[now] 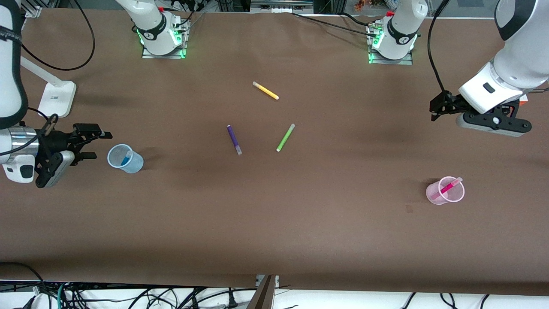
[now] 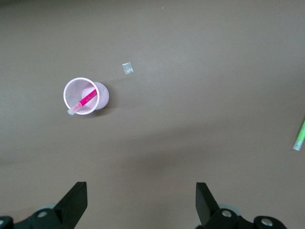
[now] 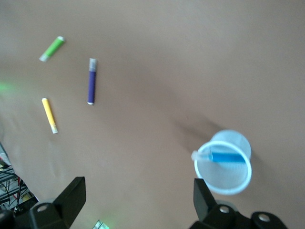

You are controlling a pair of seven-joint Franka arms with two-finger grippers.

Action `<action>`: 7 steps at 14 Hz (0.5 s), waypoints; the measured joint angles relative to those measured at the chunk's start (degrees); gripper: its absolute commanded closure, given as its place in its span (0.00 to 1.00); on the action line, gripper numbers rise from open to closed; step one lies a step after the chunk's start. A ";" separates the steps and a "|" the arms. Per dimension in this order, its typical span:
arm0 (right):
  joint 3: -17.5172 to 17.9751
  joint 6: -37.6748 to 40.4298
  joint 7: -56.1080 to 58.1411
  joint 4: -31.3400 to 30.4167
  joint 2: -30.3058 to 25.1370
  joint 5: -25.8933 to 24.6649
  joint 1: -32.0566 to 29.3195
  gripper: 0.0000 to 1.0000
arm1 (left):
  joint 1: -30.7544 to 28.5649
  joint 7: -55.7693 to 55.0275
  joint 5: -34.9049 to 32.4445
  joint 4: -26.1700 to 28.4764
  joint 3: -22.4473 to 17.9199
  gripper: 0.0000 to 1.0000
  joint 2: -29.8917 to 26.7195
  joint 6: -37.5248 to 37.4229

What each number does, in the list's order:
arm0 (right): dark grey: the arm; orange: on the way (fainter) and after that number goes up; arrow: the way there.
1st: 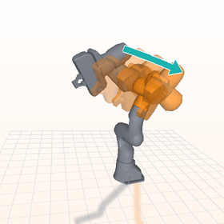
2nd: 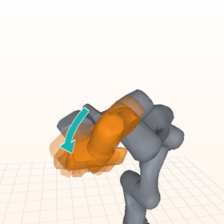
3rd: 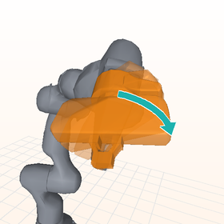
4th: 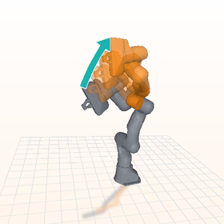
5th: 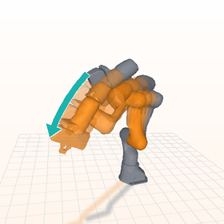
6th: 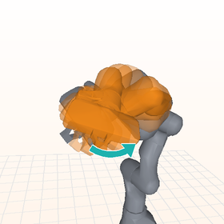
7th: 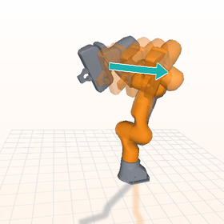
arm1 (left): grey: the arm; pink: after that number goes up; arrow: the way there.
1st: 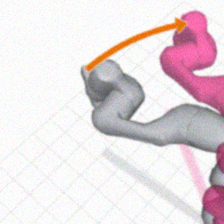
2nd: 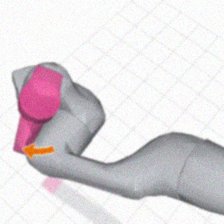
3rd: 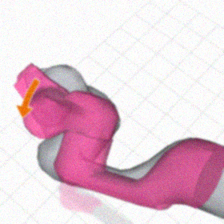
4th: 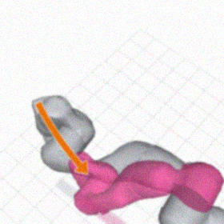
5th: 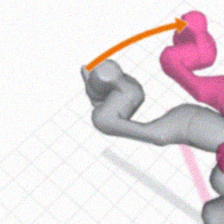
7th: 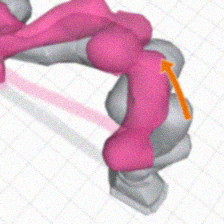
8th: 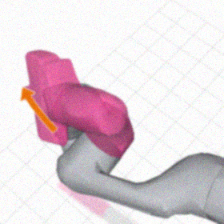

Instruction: Place pink and blue markers in matching cups

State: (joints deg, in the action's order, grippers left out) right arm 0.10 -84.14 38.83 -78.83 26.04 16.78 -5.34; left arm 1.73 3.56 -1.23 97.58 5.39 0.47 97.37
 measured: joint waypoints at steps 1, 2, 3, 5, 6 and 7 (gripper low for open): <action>0.06 0.47 -5.14 0.60 -0.23 -2.66 1.47 0.00 | -0.44 0.10 0.94 0.24 -0.11 0.00 -0.38 0.02; 0.11 0.59 -11.30 1.03 -0.54 -5.05 3.14 0.00 | -0.83 0.25 1.45 0.28 -0.20 0.00 -0.61 0.02; 0.14 0.63 -17.40 1.25 -1.06 -6.83 4.66 0.00 | -1.08 0.33 1.63 0.29 -0.20 0.00 -0.79 0.02; 0.52 1.12 -29.33 1.19 -2.96 -10.35 7.62 0.00 | -1.17 0.37 1.71 0.29 -0.19 0.00 -1.26 0.09; 0.71 1.58 -34.30 0.81 -4.33 -11.94 9.02 0.00 | -1.17 0.37 1.72 0.28 -0.18 0.00 -1.66 0.12; 0.83 1.94 -37.74 -0.05 -6.01 -12.83 10.09 0.00 | -1.17 0.37 1.72 0.27 -0.18 0.00 -2.17 0.06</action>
State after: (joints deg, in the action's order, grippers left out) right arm 0.93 -82.21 1.08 -78.87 20.03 3.95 4.75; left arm 0.56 3.92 0.49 97.85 5.21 -1.70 97.43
